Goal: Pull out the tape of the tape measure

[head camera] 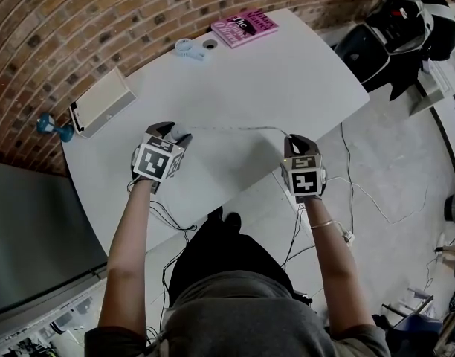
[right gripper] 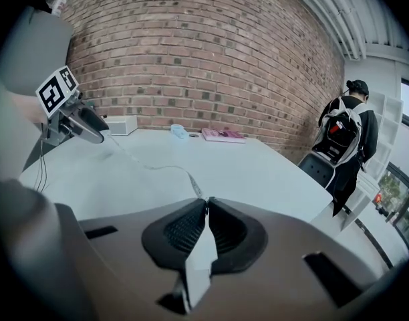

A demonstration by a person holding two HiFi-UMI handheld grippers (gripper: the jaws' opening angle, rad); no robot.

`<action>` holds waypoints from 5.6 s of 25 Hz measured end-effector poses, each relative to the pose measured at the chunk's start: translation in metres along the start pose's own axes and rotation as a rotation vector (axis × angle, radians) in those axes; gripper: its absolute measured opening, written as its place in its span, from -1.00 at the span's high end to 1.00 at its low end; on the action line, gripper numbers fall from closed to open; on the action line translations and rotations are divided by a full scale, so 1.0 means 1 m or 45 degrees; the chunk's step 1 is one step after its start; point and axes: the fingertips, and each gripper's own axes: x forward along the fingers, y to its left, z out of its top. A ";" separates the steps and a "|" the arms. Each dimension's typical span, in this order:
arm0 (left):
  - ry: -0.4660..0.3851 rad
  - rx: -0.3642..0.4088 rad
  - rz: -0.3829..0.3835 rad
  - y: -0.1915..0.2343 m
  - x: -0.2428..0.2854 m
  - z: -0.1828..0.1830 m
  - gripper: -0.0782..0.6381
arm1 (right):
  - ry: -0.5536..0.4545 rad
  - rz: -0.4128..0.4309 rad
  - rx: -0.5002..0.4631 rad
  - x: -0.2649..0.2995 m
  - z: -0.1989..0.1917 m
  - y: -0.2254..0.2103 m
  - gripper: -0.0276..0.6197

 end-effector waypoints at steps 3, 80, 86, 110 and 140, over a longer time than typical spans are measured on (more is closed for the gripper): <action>0.018 0.004 -0.007 0.004 0.011 -0.001 0.13 | 0.015 -0.010 0.050 0.006 -0.001 0.000 0.84; 0.223 0.012 -0.144 0.019 0.085 -0.039 0.11 | 0.350 0.066 0.062 0.032 -0.082 -0.020 0.45; 0.207 0.006 -0.133 0.020 0.077 -0.041 0.10 | 0.235 0.029 0.126 0.023 -0.069 -0.027 0.47; -0.177 -0.131 0.066 0.006 0.001 0.004 0.30 | -0.153 0.054 0.485 -0.035 -0.013 0.012 0.65; -0.602 -0.272 0.138 -0.048 -0.098 0.038 0.66 | -0.523 0.191 0.591 -0.118 0.053 0.057 0.90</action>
